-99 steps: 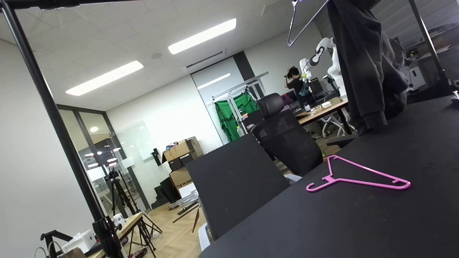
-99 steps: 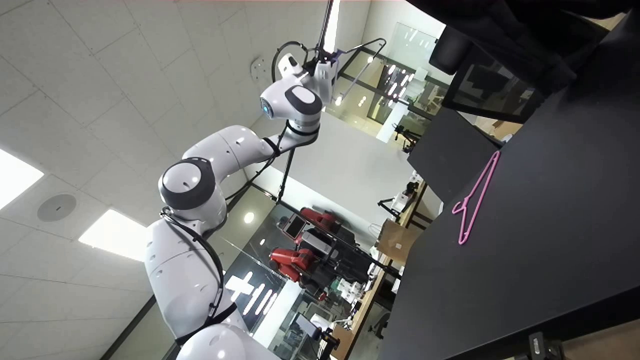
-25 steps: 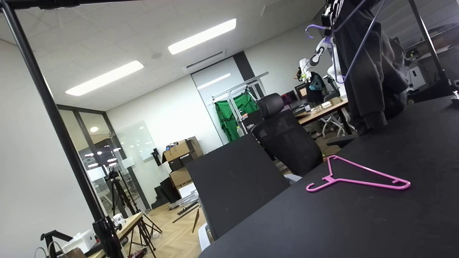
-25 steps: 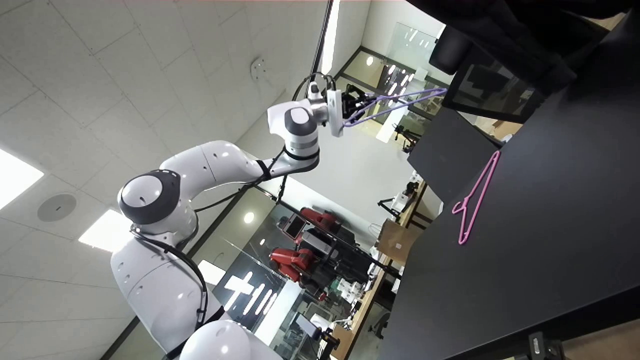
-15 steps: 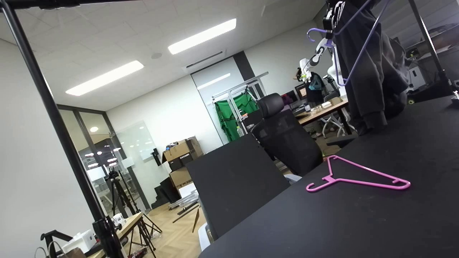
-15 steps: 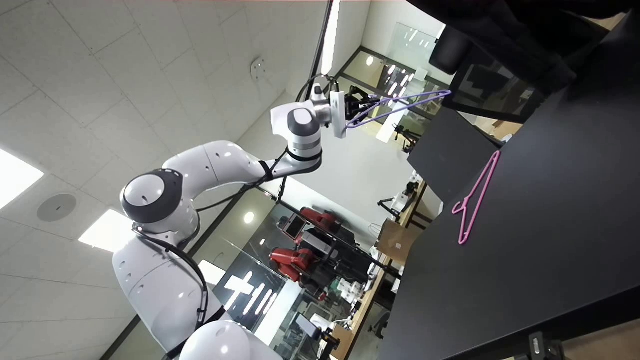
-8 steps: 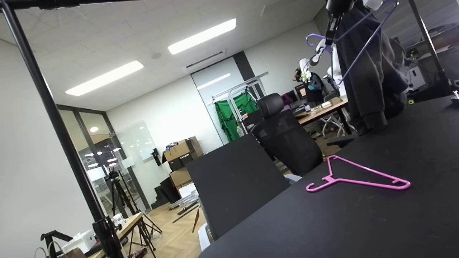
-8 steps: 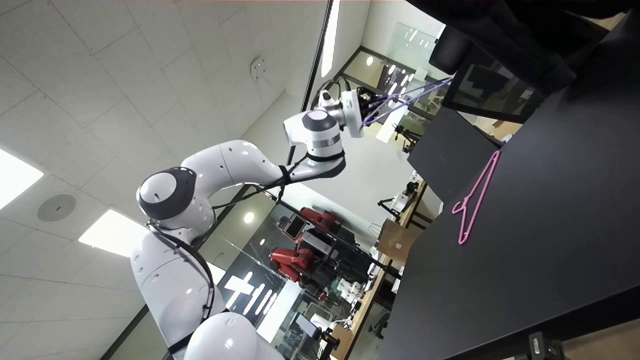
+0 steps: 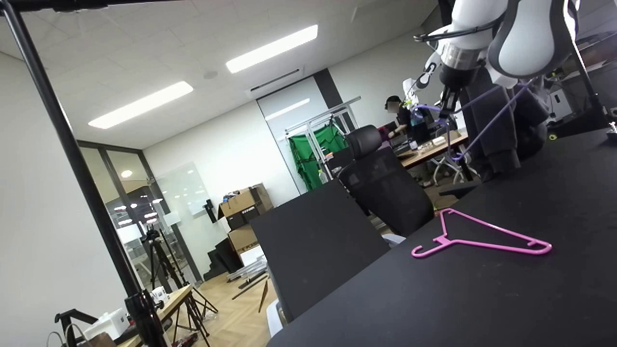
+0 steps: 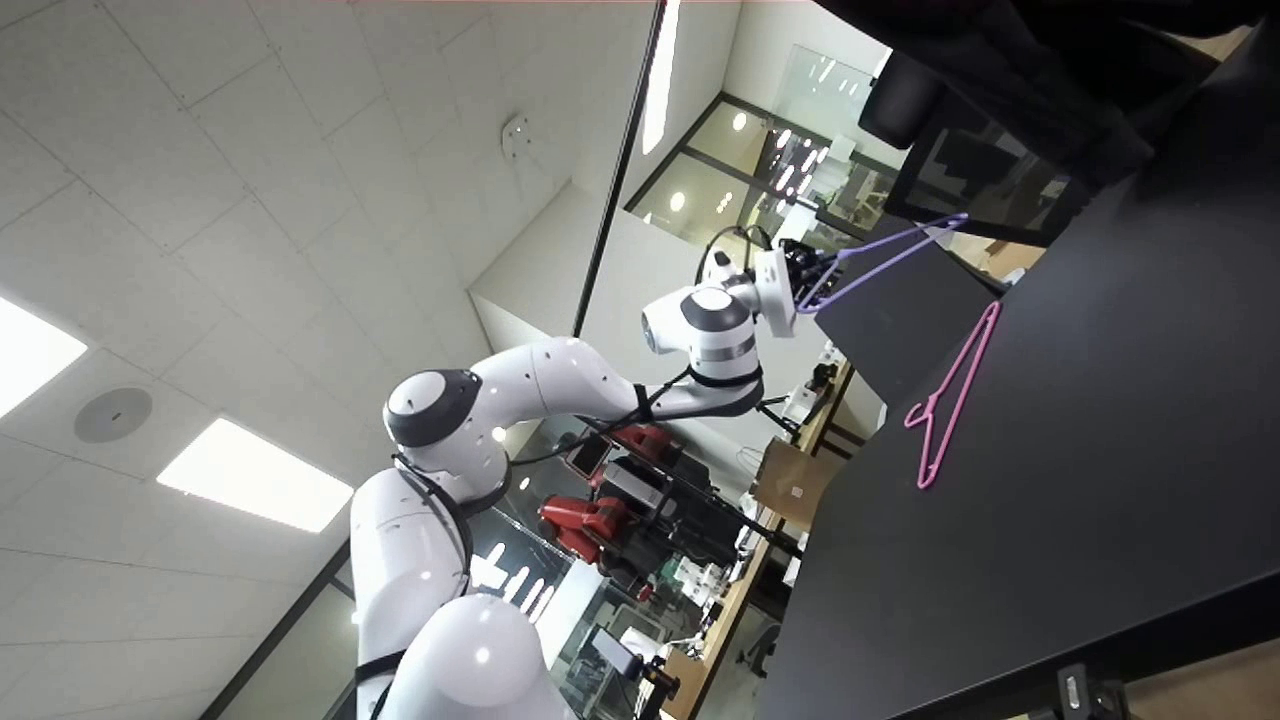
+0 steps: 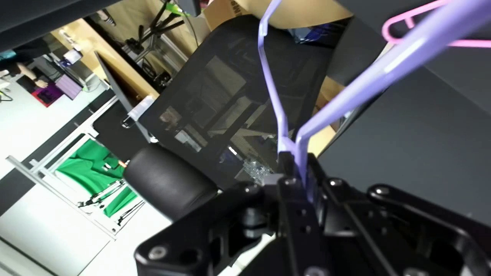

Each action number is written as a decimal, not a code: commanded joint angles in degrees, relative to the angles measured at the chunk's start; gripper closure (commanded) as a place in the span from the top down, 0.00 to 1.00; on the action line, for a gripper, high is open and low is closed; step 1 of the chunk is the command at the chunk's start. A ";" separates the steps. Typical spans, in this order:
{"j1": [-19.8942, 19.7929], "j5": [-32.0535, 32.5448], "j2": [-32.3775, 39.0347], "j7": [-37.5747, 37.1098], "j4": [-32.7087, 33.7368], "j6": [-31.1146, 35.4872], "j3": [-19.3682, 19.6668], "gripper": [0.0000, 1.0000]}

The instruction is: Take the cloth hanger from the rack and put it on the table

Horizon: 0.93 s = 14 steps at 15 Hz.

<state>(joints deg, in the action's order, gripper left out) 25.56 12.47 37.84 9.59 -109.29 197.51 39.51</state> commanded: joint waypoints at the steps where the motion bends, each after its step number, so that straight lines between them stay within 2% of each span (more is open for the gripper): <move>1: 0.92 -0.66 1.09 -0.03 -0.30 0.03 0.14 0.08; 8: 1.10 -1.09 1.86 -0.04 -0.33 0.21 1.46 0.08; 9: 1.12 -1.09 1.86 -0.04 -0.33 0.21 1.46 0.02; 10: 2.50 -2.67 3.97 -0.16 0.08 1.76 2.99 0.02; 11: 3.88 -4.81 5.95 0.03 3.09 0.30 4.34 0.02; 14: 8.81 -14.98 14.24 -1.33 10.70 0.39 9.04 0.02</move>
<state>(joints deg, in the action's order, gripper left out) 29.53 5.41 43.36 10.14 -106.94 197.90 43.23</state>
